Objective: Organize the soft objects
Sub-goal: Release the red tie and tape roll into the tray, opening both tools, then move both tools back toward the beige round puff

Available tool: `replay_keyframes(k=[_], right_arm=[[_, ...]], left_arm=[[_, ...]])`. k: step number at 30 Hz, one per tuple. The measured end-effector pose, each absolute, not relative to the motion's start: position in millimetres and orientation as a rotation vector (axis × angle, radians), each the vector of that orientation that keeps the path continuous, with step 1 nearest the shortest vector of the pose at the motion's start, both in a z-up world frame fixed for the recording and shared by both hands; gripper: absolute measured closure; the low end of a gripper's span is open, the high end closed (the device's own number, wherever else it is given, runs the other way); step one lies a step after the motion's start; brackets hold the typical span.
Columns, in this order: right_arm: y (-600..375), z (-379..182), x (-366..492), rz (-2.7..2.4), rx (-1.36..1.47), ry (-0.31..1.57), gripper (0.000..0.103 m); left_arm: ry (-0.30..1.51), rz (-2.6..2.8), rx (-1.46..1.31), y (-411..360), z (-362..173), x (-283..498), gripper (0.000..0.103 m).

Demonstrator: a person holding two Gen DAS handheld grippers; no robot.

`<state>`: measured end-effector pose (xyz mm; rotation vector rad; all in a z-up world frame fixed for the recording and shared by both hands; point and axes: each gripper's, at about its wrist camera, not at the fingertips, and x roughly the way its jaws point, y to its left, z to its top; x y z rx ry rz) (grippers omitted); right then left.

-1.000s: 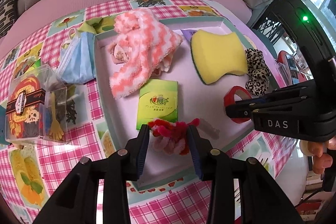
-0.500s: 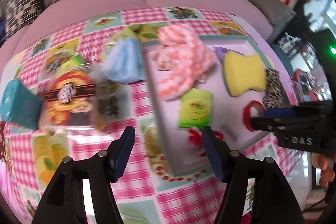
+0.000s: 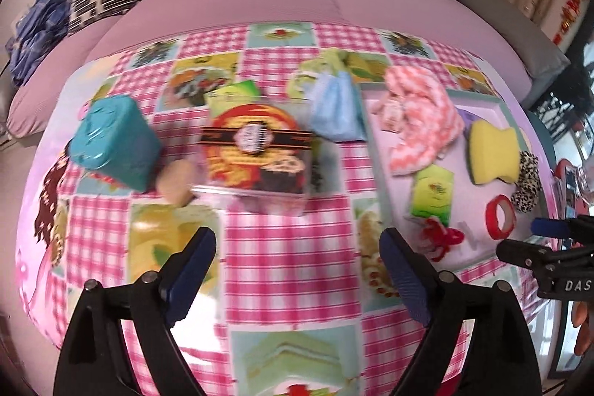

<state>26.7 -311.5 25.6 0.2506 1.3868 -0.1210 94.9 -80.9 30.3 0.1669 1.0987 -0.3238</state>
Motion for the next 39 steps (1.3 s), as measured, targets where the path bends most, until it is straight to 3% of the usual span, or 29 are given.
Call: replay_keyframes(k=[12, 28, 39], right_arm=[[-274, 35, 33, -0.092, 0.213, 1.377, 0.0], [-226, 52, 55, -0.046, 0.231, 1.301, 0.0], [-212, 52, 83, -0.014, 0.251, 1.307, 0.0]], left_arm=[[1.077, -0.242, 0.094, -10, 45, 100, 0.013], [1.034, -0.186, 0.015, 64, 58, 116, 0.013], [1.118, -0.185, -0.066, 72, 34, 139, 0.013]])
